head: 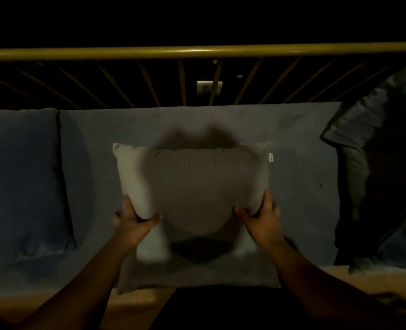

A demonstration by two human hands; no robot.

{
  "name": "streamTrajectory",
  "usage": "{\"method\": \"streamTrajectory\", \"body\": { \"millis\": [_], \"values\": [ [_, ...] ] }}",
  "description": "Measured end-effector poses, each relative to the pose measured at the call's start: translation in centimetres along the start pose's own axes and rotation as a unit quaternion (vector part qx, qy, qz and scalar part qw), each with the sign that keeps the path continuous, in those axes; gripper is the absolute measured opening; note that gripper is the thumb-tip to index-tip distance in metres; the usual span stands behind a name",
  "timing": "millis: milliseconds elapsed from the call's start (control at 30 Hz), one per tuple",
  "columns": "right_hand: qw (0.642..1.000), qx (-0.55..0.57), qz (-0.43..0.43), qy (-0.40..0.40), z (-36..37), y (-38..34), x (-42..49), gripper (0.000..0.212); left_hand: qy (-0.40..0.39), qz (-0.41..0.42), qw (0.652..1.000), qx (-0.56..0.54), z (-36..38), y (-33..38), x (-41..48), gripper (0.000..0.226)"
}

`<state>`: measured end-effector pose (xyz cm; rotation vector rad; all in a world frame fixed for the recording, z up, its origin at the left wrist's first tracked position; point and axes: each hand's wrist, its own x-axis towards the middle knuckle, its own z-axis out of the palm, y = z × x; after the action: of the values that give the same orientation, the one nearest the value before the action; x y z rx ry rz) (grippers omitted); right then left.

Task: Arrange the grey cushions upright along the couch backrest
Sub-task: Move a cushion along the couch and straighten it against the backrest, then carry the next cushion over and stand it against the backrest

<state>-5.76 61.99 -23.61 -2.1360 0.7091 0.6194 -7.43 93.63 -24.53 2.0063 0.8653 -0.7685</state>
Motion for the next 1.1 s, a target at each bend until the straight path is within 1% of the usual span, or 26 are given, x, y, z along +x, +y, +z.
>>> {"method": "streamTrajectory", "body": {
  "millis": [33, 67, 100, 133, 167, 200, 233, 267, 333, 367, 433, 500, 567, 633, 733, 767, 867, 900, 933, 967, 1033, 1067, 1100],
  "values": [
    [0.998, -0.040, -0.040, 0.024, 0.2, -0.2, -0.3, 0.097, -0.009, -0.012, 0.998, 0.067, 0.1, 0.5, -0.6, 0.119],
    [0.992, -0.082, -0.094, 0.034, 0.4, -0.6, -0.8, 0.089, -0.002, 0.001, 0.992, 0.122, 0.3, 1.3, -1.2, 0.114],
    [0.983, -0.123, -0.133, 0.023, 0.7, -0.7, -1.1, 0.083, 0.008, 0.040, 0.986, 0.161, 0.7, 2.2, -1.9, 0.108],
    [0.976, -0.158, -0.148, -0.003, 0.8, -1.1, -1.5, 0.079, 0.013, 0.089, 0.979, 0.184, 1.2, 3.3, -2.7, 0.103],
    [0.974, -0.173, -0.141, -0.032, 0.7, -1.2, -1.8, 0.076, 0.006, 0.119, 0.974, 0.192, 1.6, 4.1, -3.2, 0.102],
    [0.975, -0.174, -0.131, -0.050, 0.4, -1.4, -2.1, 0.073, -0.005, 0.135, 0.973, 0.187, 1.9, 5.1, -3.8, 0.100],
    [0.977, -0.162, -0.127, -0.055, -0.2, -1.5, -2.3, 0.067, -0.021, 0.137, 0.977, 0.164, 2.2, 6.4, -4.5, 0.093],
    [0.980, -0.146, -0.123, -0.054, -1.1, -2.0, -2.5, 0.059, -0.036, 0.138, 0.978, 0.149, 2.7, 7.8, -5.5, 0.082],
    [0.983, -0.123, -0.131, -0.039, -3.9, -3.3, -2.4, 0.046, -0.055, 0.193, 0.971, 0.131, 3.7, 10.7, -7.4, 0.064],
    [0.983, -0.118, -0.142, -0.022, -5.7, -4.0, -2.3, 0.043, -0.062, 0.227, 0.964, 0.121, 4.5, 12.2, -8.3, 0.062],
    [0.981, -0.119, -0.153, 0.017, -9.7, -5.1, -2.1, 0.040, -0.059, 0.263, 0.958, 0.095, 5.7, 15.4, -10.3, 0.062],
    [0.974, -0.125, -0.179, 0.058, -14.1, -5.4, -2.3, 0.037, -0.040, 0.313, 0.945, 0.082, 7.5, 18.7, -12.0, 0.060],
    [0.965, -0.120, -0.207, 0.103, -18.5, -4.8, -2.6, 0.041, -0.041, 0.361, 0.929, 0.078, 9.6, 22.4, -14.4, 0.057],
    [0.960, -0.108, -0.210, 0.147, -23.0, -4.1, -3.1, 0.042, -0.047, 0.395, 0.915, 0.071, 11.9, 26.1, -16.5, 0.054],
    [0.938, -0.112, -0.235, 0.227, -29.4, -2.3, -3.4, 0.040, -0.081, 0.420, 0.901, 0.069, 16.5, 31.2, -19.1, 0.057],
    [0.932, -0.096, -0.246, 0.248, -31.4, -1.4, -3.4, 0.038, -0.098, 0.425, 0.897, 0.069, 18.2, 32.7, -20.0, 0.059],
    [0.919, -0.007, -0.270, 0.289, -37.1, 1.6, -3.5, 0.032, -0.116, 0.428, 0.894, 0.064, 24.2, 37.0, -22.2, 0.064],
    [0.912, 0.014, -0.276, 0.302, -38.8, 2.7, -3.5, 0.031, -0.129, 0.424, 0.894, 0.060, 26.3, 38.1, -23.0, 0.071],
    [0.909, 0.026, -0.273, 0.313, -40.6, 4.0, -3.2, 0.032, -0.151, 0.423, 0.892, 0.048, 28.4, 39.1, -23.7, 0.082],
    [0.908, 0.035, -0.266, 0.322, -42.2, 5.4, -2.7, 0.035, -0.183, 0.419, 0.889, 0.034, 30.6, 39.7, -24.4, 0.093],
    [0.917, 0.053, -0.231, 0.322, -45.2, 8.5, -1.2, 0.046, -0.246, 0.387, 0.889, -0.007, 34.3, 40.6, -25.8, 0.102],
    [0.924, 0.047, -0.202, 0.320, -46.7, 10.0, -0.3, 0.053, -0.255, 0.367, 0.894, -0.024, 36.0, 40.8, -26.1, 0.105],
    [0.933, 0.032, -0.165, 0.319, -48.2, 11.4, 0.4, 0.059, -0.247, 0.345, 0.904, -0.039, 37.8, 40.9, -26.1, 0.118]
  ]
}}
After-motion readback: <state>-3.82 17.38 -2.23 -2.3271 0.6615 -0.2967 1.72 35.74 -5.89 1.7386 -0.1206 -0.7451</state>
